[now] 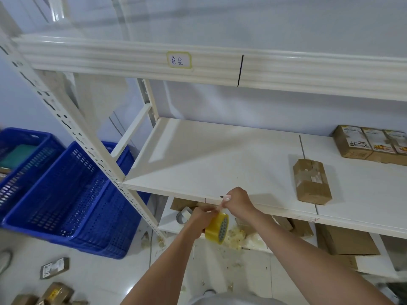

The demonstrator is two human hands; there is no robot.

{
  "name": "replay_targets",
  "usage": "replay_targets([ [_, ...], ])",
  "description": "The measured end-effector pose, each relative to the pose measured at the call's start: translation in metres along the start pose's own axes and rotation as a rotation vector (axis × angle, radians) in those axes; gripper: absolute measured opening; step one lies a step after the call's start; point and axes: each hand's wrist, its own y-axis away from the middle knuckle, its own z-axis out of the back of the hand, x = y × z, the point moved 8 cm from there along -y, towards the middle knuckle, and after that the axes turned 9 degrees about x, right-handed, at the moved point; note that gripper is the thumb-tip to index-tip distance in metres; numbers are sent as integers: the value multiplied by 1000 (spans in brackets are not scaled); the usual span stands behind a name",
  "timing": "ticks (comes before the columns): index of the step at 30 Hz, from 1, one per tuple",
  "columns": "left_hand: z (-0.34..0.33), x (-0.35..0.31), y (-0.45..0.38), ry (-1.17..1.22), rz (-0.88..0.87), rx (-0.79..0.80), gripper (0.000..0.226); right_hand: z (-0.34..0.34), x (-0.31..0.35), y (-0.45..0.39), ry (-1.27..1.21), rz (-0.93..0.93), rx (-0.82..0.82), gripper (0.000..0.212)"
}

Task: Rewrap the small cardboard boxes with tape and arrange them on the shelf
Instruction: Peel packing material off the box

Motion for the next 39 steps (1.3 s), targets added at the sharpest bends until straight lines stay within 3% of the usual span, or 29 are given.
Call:
replay_targets([
  [5, 12, 7, -8, 57, 10, -38, 36, 5, 16, -15, 50, 3, 7, 22],
  [9, 15, 12, -15, 248, -14, 20, 61, 21, 19, -24, 93, -67, 17, 21],
  [14, 22, 8, -20, 194, 63, -149, 58, 20, 31, -26, 194, -69, 13, 44],
  [18, 22, 7, -19, 48, 158, -230, 63, 14, 38, -25, 270, -45, -9, 47],
  [23, 21, 9, -23, 58, 135, -265, 66, 12, 38, -26, 243, -36, -53, 48],
  [29, 16, 8, -25, 90, 121, -246, 43, 8, 25, -30, 181, -49, -123, 35],
  [33, 16, 7, -25, 83, 150, -231, 59, 6, 20, -30, 139, -37, -171, 17],
  [36, 17, 7, -25, 85, 142, -254, 59, 11, 16, -31, 66, -72, -166, 43],
  [39, 17, 8, -25, 91, 112, -253, 48, 12, 9, -34, 28, -79, -149, 45],
])
